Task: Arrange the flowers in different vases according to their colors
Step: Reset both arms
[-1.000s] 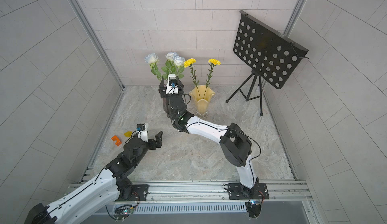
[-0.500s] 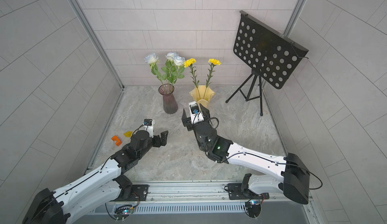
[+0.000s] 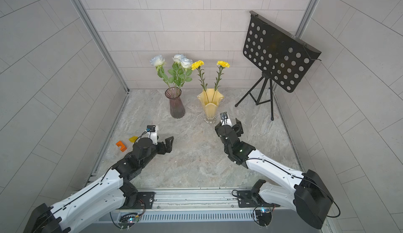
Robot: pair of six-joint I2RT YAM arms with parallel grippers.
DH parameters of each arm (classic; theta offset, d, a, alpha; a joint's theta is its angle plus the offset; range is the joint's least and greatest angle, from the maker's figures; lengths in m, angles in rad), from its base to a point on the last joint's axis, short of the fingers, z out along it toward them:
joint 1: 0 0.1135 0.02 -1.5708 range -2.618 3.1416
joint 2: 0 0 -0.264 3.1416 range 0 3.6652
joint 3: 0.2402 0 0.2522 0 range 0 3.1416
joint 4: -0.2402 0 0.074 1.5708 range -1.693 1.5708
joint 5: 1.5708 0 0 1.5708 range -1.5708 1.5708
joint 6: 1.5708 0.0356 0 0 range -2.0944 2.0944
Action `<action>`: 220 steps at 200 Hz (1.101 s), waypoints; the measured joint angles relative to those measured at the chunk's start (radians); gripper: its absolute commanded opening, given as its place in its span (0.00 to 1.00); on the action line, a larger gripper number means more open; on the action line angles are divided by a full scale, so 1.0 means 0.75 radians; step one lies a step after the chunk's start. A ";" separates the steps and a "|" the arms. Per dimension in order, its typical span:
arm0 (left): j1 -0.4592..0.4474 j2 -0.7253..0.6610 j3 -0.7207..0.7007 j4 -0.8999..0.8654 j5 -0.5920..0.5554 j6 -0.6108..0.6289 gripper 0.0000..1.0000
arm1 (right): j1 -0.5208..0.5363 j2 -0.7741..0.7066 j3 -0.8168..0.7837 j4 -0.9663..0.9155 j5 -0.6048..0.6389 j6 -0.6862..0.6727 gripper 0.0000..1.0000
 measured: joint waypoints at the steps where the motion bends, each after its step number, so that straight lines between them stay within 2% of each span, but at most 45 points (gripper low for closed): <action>1: 0.000 -0.001 0.000 0.000 0.000 0.000 1.00 | -0.006 0.004 -0.002 0.005 0.001 -0.002 0.89; 45: 0.000 -0.017 -0.001 0.010 -0.003 -0.005 1.00 | -0.283 0.209 -0.091 0.185 0.004 -0.090 0.91; 121: 0.000 -0.017 -0.002 0.011 -0.005 -0.005 1.00 | -0.553 0.288 -0.215 0.487 -0.131 -0.072 0.90; 174: 0.000 -0.017 -0.002 0.011 -0.015 -0.005 1.00 | -0.591 0.433 -0.259 0.692 -0.217 -0.083 0.91; 198: 0.000 -0.017 -0.011 0.011 -0.031 -0.004 1.00 | -0.608 0.505 -0.279 0.866 -0.233 -0.103 0.92; 220: 0.000 -0.017 -0.018 0.012 -0.058 0.002 1.00 | -0.644 0.514 -0.309 0.905 -0.258 -0.096 0.92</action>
